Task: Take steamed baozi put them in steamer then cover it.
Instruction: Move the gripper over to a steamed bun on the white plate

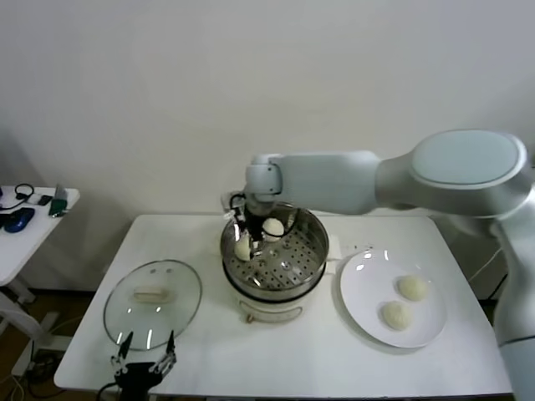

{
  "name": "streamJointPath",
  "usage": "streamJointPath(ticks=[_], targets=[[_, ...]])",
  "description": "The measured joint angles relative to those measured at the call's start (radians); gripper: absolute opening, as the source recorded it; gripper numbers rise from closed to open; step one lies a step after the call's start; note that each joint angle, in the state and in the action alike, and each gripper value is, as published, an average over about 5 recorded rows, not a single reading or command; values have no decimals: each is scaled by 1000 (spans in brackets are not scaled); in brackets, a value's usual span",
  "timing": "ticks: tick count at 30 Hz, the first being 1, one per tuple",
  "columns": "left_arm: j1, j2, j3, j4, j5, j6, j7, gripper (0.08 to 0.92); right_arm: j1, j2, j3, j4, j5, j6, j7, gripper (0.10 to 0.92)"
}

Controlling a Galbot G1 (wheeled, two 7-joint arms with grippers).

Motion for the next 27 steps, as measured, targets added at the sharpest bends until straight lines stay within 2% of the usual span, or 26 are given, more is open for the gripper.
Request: streamJointPath(ticks=[7, 14, 20, 27], targets=[[-9, -7, 13, -5, 10, 4, 4, 823, 194, -245, -150, 187, -31, 56, -72, 823], [-12, -15, 23, -5, 25, 7, 9, 823, 260, -512, -282, 340, -155, 68, -72, 823], [-13, -21, 21, -5, 30, 10, 9, 823, 175, -685, -283, 395, -282, 55, -37, 823], [-13, -25, 17, 1, 32, 9, 9, 823, -10, -782, -184, 391, -397, 33, 11, 823]])
